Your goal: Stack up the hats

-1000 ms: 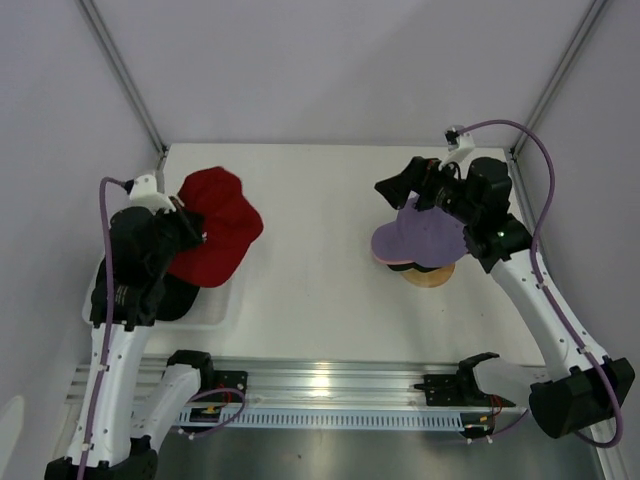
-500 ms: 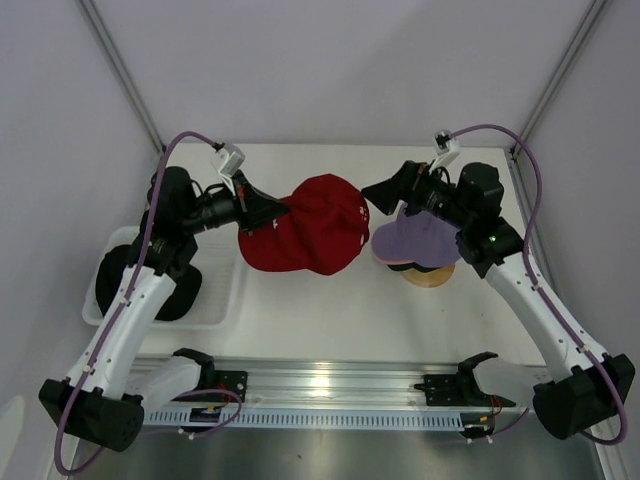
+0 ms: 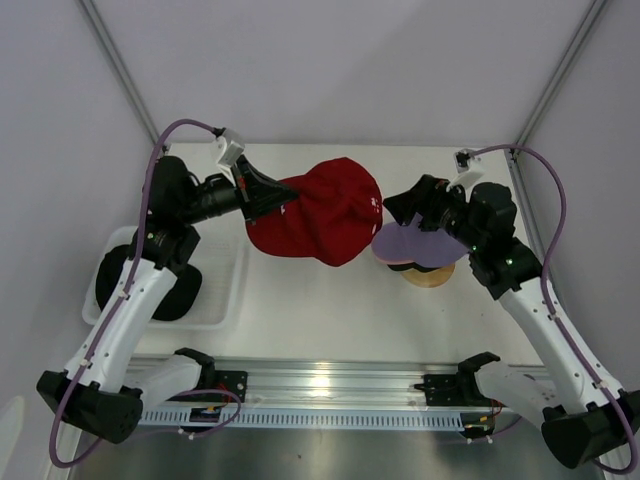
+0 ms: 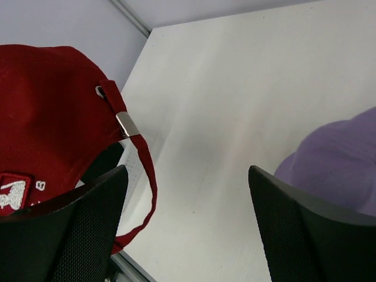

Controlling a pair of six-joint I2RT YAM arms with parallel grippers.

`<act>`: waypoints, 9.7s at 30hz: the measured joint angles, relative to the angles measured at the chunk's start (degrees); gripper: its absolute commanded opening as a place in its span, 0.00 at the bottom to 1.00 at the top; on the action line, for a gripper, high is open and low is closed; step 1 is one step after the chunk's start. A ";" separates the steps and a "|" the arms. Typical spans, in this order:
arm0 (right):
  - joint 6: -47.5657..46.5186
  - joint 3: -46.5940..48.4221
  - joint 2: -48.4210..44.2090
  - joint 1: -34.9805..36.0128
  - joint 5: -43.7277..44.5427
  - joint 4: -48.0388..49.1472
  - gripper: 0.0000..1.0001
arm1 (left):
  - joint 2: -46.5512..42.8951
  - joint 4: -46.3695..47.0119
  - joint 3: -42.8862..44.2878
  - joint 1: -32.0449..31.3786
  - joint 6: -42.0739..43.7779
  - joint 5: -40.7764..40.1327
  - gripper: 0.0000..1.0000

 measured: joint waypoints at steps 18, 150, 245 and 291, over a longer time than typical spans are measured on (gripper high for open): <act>-1.16 -1.70 4.46 2.32 -3.72 1.73 0.28 | 2.97 6.97 0.00 -0.83 -4.96 0.04 0.01; -7.23 -17.14 -4.20 -26.58 13.73 -14.78 0.03 | 60.39 37.70 10.47 -17.92 -57.22 -21.18 0.52; -10.03 1.88 -1.49 -26.88 5.25 -17.03 0.80 | 19.43 10.58 -24.46 -31.34 -26.62 -68.15 0.99; -11.52 2.82 12.61 -12.39 -5.25 3.82 0.90 | 5.75 -30.49 -20.50 45.40 -22.14 -79.41 0.83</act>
